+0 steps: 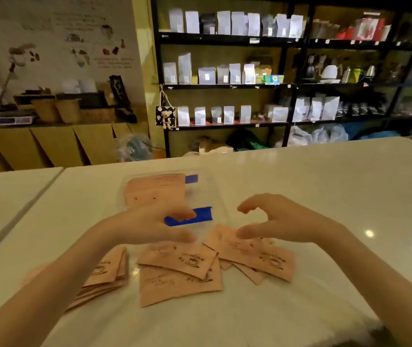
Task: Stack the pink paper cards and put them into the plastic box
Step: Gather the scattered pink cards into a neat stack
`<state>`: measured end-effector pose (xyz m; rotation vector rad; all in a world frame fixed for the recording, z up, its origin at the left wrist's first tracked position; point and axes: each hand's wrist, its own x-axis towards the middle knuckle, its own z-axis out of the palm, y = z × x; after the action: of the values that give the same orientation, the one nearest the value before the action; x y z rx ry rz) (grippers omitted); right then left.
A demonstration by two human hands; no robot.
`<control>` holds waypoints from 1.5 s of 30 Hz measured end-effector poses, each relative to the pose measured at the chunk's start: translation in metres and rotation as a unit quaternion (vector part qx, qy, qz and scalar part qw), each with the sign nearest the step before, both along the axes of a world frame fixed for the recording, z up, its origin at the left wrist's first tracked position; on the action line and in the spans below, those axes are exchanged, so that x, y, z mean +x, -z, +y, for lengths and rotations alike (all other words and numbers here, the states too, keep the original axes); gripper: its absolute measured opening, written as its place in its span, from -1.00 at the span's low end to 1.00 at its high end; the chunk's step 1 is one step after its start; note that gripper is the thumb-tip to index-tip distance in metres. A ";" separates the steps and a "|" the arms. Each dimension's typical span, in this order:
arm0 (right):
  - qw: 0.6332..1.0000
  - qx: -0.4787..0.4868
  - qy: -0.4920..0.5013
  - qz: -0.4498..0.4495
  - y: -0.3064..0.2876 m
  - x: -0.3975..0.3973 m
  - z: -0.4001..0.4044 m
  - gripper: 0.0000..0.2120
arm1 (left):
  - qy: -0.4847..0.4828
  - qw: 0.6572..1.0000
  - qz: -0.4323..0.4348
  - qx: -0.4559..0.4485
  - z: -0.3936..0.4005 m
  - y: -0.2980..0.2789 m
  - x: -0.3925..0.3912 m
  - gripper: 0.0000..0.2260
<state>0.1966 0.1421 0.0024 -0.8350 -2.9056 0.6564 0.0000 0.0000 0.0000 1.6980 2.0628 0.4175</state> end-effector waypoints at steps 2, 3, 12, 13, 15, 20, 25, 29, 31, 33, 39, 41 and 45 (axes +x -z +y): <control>0.998 0.005 -0.004 -0.055 0.012 0.003 0.001 -0.42 | 0.019 0.996 0.041 -0.075 0.005 0.007 0.003 -0.52; 0.998 0.005 -0.003 -0.063 0.018 0.006 0.001 -0.42 | 0.024 0.993 0.065 -0.098 0.004 0.010 0.003 -0.50; 0.999 0.023 0.014 -0.034 0.034 0.014 -0.001 -0.40 | 0.056 0.980 0.132 -0.134 0.005 0.023 0.001 -0.43; 0.999 0.028 0.015 -0.035 0.035 0.014 -0.001 -0.41 | 0.055 0.981 0.133 -0.129 0.005 0.023 0.001 -0.44; 0.998 0.043 0.016 -0.036 0.037 0.013 -0.002 -0.41 | 0.053 0.983 0.130 -0.117 0.004 0.024 0.002 -0.45; 0.996 0.092 0.007 -0.008 0.033 0.011 -0.006 -0.47 | 0.033 0.990 0.115 -0.076 -0.003 0.021 0.007 -0.44; 0.992 0.094 -0.003 0.090 0.015 -0.001 -0.009 -0.45 | -0.011 0.997 0.074 0.022 -0.019 0.003 0.008 -0.47; 0.976 0.115 0.007 0.186 0.004 -0.022 -0.014 -0.46 | -0.070 0.985 0.066 0.141 -0.044 -0.011 -0.001 -0.41; 0.968 0.115 0.006 0.223 0.001 -0.035 -0.017 -0.45 | -0.105 0.976 0.066 0.179 -0.060 -0.014 -0.008 -0.37; 0.963 0.104 -0.006 0.247 -0.001 -0.050 -0.024 -0.46 | -0.139 0.971 0.075 0.181 -0.074 -0.013 -0.016 -0.33; 0.959 0.121 -0.095 0.240 -0.002 -0.102 -0.058 -0.39 | -0.209 0.971 0.066 0.096 -0.112 0.004 -0.039 -0.28; 0.958 0.115 -0.134 0.227 0.002 -0.118 -0.072 -0.43 | -0.228 0.967 0.061 0.091 -0.122 0.012 -0.045 -0.25; 0.953 0.112 -0.199 0.198 0.012 -0.144 -0.100 -0.41 | -0.272 0.955 0.032 0.111 -0.135 0.035 -0.053 -0.15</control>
<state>0.0522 0.0417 -0.0101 -0.0713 -2.7092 0.4352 -0.0529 -0.1349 -0.0350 1.2372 2.6051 0.7979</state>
